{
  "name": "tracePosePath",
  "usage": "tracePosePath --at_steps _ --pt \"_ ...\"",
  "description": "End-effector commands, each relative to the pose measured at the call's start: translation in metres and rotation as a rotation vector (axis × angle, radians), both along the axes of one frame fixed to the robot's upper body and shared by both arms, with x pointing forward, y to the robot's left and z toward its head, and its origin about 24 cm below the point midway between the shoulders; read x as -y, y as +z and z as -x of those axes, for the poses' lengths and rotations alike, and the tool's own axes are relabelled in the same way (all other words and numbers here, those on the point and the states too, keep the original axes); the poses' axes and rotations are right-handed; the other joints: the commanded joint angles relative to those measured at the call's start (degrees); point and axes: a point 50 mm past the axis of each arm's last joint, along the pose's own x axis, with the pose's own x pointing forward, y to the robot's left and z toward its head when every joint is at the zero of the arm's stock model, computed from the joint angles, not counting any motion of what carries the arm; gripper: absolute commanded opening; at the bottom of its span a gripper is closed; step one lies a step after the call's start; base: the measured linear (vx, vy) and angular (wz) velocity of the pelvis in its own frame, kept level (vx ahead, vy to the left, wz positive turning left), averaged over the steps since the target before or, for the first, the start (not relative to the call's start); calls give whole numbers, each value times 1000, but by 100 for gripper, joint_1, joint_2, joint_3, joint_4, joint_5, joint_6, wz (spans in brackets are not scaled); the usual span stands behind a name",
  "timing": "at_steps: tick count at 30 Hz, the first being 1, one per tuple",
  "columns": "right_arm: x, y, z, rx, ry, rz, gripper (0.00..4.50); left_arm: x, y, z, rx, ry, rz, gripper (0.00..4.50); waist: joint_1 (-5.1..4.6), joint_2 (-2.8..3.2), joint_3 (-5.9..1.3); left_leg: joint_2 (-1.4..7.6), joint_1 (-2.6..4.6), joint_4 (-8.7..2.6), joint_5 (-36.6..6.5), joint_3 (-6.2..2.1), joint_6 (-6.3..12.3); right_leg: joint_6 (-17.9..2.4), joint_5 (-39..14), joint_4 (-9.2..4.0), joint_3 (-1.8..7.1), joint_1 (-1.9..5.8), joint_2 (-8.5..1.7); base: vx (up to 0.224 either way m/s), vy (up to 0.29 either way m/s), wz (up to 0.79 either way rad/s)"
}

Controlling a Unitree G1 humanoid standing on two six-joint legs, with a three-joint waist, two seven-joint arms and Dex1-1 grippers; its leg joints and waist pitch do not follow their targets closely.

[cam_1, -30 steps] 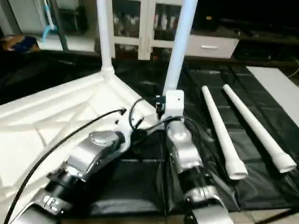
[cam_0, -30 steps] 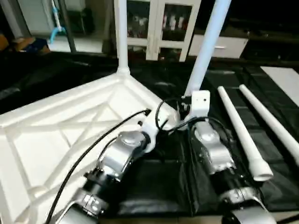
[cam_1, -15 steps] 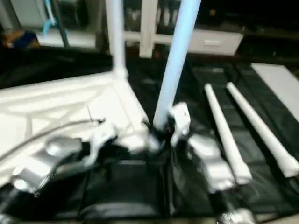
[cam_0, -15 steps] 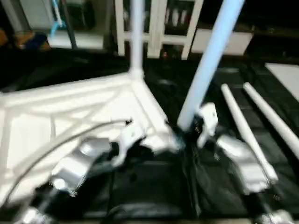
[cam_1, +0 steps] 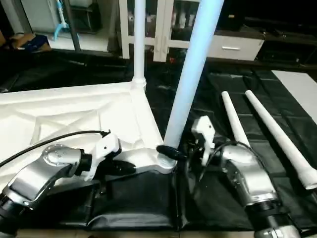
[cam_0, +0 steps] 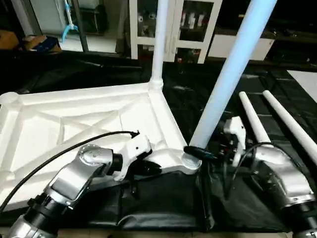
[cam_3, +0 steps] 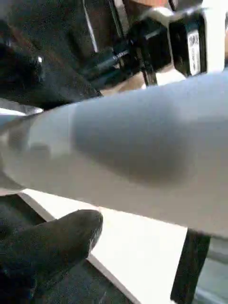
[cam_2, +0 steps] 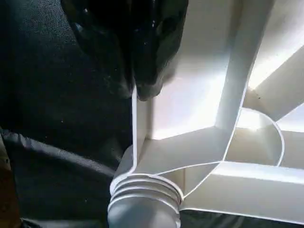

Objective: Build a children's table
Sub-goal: Rotate leg to tighten

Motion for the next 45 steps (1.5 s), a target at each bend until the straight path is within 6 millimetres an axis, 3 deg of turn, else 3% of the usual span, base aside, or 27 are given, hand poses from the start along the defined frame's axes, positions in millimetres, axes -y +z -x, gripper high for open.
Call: tracePosePath --at_steps 1,8,11,13,14,15,16,17,18,19,20,21,24,25,26,27,28,30,31,33,36,40,42,43,45 --pt "14 6 -7 0 -76 -6 286 2 7 3 2 -49 29 0 -23 13 -326 95 75 -426 -999 22 222 -1195 -931 -368 166 277 -207 0 0 0" --pt "8 -7 -9 -28 -161 7 223 5 7 3 -5 -52 38 0 -43 20 -314 93 74 -440 -1127 16 142 -1161 -1143 -387 162 270 -212 0 0 0" --pt "6 -24 -22 -32 -430 95 203 8 4 -7 7 70 -1 0 -88 31 -296 81 73 -452 -1224 16 22 -1112 -1319 -399 166 238 -203 0 0 0" --pt "12 -38 -33 -52 -734 192 190 11 -1 -24 43 250 -55 0 -169 18 -266 59 99 -473 -1515 9 -232 -953 -1930 -462 163 205 -204 0 0 0" --pt "12 -38 -33 -52 -734 192 190 11 -1 -24 43 250 -55 0 -179 28 -276 47 113 -465 -1587 -12 -294 -899 -2082 -460 152 200 -202 0 0 0" --pt "22 -52 -36 -85 -1019 336 188 15 -5 -41 76 466 -90 0 -207 18 -275 48 113 -467 -1691 -21 -333 -802 -2245 -483 158 202 -200 0 0 0" --pt "25 -55 -36 -95 -1142 344 187 18 -6 -48 99 560 -105 0 -213 13 -280 42 131 -463 -1741 -22 -385 -722 -2235 -502 157 186 -188 0 0 0" --pt "25 -56 -36 -97 -1158 346 186 19 -6 -49 102 572 -108 0 -217 8 -282 41 134 -458 -1766 -23 -413 -670 -2199 -500 159 182 -178 0 0 0" --pt "16 -58 -37 -93 -1203 346 186 29 -3 -56 145 626 -94 0 -212 -11 -305 21 119 -452 -1823 -31 -379 -594 -2209 -515 149 192 -187 0 0 0" --pt "1 -59 -39 -86 -1209 323 186 43 1 -60 174 653 -60 0 -201 12 -315 11 132 -440 -1838 -20 -339 -542 -2152 -537 156 167 -183 0 0 0" --pt "-3 -59 -39 -85 -1204 317 186 46 3 -61 180 655 -50 0 -205 -2 -314 8 134 -432 -1860 -6 -311 -528 -2121 -555 161 150 -173 0 0 0" --pt "-11 -60 -40 -92 -1182 307 186 52 5 -61 189 650 -31 0 -190 -22 -326 5 117 -437 -1847 -15 -249 -504 -2047 -541 147 182 -172 0 0 0" --pt "-36 -55 -46 -87 -1100 202 186 64 7 -59 207 610 -23 0 -196 -12 -331 23 59 -454 -1732 -29 -151 -491 -1835 -517 140 212 -186 0 0 0" --pt "-45 -48 -48 -66 -1044 137 186 63 7 -59 219 595 -36 0 -182 59 -330 24 72 -454 -1680 -32 -159 -539 -1683 -497 142 209 -181 0 0 0" --pt "-48 -45 -48 -56 -1019 109 186 63 7 -59 222 589 -40 0 -199 14 -329 30 60 -453 -1701 -26 -126 -585 -1575 -497 140 219 -177 0 0 0" --pt "-52 -40 -48 -41 -977 68 242 61 7 -59 228 581 -47 0 -196 13 -334 29 58 -457 -1711 -27 -102 -610 -1541 -490 136 232 -170 0 0 0" --pt "-52 -26 -47 33 -903 5 242 54 6 -57 242 529 -61 0 -189 19 -330 34 61 -455 -1693 -23 -97 -631 -1495 -490 141 226 -176 0 0 0" --pt "-48 -19 -45 77 -886 -13 256 49 6 -55 254 473 -61 0 -169 26 -332 38 42 -465 -1619 -31 -26 -646 -1355 -476 143 255 -179 0 0 0" --pt "-45 -15 -44 100 -876 -4 273 46 5 -53 246 453 -60 0 -211 3 -341 31 -10 -476 -1442 -52 -25 -701 -1188 -434 132 312 -182 0 0 0" --pt "-36 -17 -40 57 -760 19 289 36 2 -44 211 343 -37 0 -212 33 -371 46 39 -430 -1209 -30 20 -848 -833 -396 146 283 -185 0 0 0" --pt "-24 -15 -34 63 -583 50 313 24 0 -37 234 249 -39 0 -204 60 -354 67 18 -411 -953 -11 264 -1114 -287 -349 145 306 -171 0 0 0" --pt "-7 -8 -28 119 -435 73 313 16 2 -29 192 184 -5 0 -126 69 -347 86 64 -401 -954 29 332 -1359 -318 -343 162 295 -200 0 0 0" --pt "1 -1 -24 130 -355 43 313 15 6 -22 160 110 33 0 -111 40 -342 94 55 -406 -965 30 355 -1391 -339 -334 161 309 -197 0 0 0" --pt "1 -1 -24 130 -355 43 313 15 6 -22 160 110 33 0 -100 62 -339 99 63 -408 -979 28 373 -1409 -383 -332 165 298 -204 0 0 0" --pt "1 4 -16 119 -205 36 313 13 5 -15 128 52 34 0 -83 49 -336 98 78 -407 -1044 33 381 -1403 -502 -345 164 299 -206 0 0 0"
